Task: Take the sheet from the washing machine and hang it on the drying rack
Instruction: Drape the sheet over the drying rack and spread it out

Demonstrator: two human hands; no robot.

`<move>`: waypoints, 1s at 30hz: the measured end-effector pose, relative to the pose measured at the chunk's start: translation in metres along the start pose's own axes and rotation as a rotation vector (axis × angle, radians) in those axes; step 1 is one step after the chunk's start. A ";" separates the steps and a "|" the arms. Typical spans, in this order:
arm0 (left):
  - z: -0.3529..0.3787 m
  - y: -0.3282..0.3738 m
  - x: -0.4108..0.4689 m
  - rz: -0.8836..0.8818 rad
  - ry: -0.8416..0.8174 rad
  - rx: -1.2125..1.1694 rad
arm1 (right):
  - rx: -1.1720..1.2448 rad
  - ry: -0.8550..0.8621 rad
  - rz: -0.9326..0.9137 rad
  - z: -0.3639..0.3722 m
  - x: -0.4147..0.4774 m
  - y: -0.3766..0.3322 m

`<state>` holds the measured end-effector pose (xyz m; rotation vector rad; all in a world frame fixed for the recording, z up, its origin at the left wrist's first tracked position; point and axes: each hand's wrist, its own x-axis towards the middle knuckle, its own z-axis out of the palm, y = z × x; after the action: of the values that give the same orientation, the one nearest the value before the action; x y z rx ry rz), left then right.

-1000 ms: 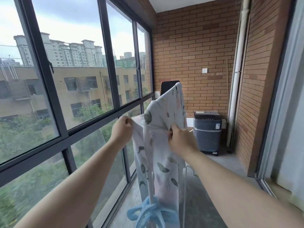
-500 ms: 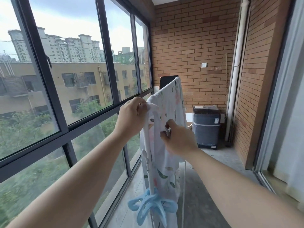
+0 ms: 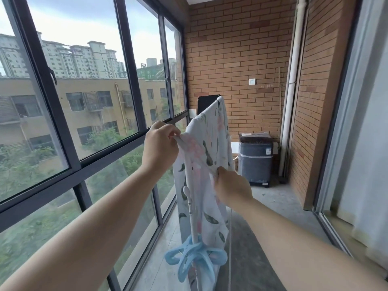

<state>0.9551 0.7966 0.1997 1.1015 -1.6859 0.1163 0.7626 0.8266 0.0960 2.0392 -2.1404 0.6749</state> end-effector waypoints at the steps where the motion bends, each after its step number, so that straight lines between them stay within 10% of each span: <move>1: 0.001 0.007 0.008 0.041 0.016 -0.001 | 0.013 -0.016 0.015 0.000 -0.001 -0.004; 7: 0.015 0.056 0.050 0.222 0.048 0.091 | 0.107 0.053 0.120 -0.009 0.008 -0.021; 13: 0.044 0.052 0.017 0.311 -0.275 0.345 | 0.210 -0.173 0.218 0.010 -0.003 0.009; 17: 0.050 0.048 0.021 0.297 -0.090 0.320 | 0.386 -0.287 0.176 0.008 0.002 0.019; 24: 0.069 0.061 0.048 -0.137 -0.375 0.432 | 0.567 -0.335 0.002 -0.012 0.037 0.034; 30: 0.100 0.089 0.080 -0.262 -0.597 1.045 | 0.431 -0.147 -0.055 -0.006 0.105 0.084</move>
<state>0.8209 0.7428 0.2591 2.2969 -2.0072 0.5951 0.6697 0.7324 0.1206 2.4151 -2.1523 1.0905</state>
